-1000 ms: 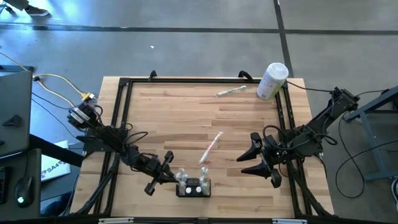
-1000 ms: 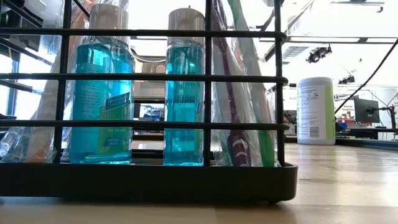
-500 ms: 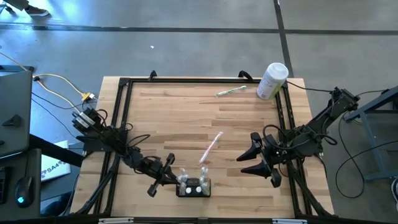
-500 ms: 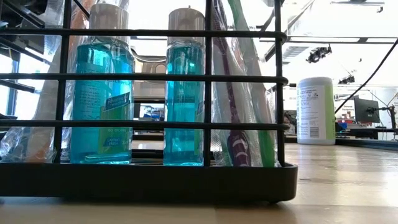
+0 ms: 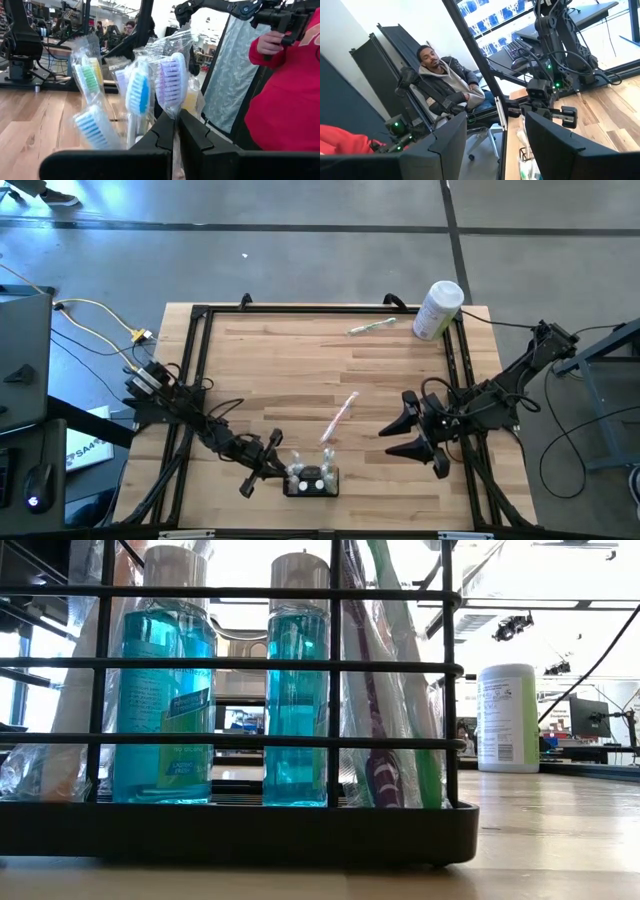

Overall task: Pick & Place toothbrushing station
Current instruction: Put the purple toothbrush into the black wire organizer

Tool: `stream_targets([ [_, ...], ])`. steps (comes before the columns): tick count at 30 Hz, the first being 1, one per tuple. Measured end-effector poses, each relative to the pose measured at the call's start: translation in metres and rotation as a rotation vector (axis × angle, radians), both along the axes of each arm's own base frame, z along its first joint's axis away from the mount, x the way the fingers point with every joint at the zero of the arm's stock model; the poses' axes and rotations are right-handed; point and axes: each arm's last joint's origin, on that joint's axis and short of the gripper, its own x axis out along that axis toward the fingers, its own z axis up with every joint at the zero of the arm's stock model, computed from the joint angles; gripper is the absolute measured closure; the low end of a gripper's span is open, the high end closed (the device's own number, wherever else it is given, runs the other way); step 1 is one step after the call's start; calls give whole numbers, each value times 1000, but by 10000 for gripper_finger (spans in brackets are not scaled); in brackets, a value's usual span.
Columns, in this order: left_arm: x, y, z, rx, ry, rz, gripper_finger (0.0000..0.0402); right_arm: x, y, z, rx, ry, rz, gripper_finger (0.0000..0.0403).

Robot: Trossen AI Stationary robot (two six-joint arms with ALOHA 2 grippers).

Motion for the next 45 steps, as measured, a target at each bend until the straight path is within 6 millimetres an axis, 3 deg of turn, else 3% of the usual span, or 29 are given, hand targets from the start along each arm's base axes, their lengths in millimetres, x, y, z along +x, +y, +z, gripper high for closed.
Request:
stream_targets([
  [17,2,-1,-10,-22,49,2,398,0,0,0,-3,-1,3,207],
  [27,2,0,-10,-63,68,3,360,0,1,0,-11,-3,30,207],
  [45,3,1,-11,-181,120,25,355,0,1,0,-28,-8,50,207],
])
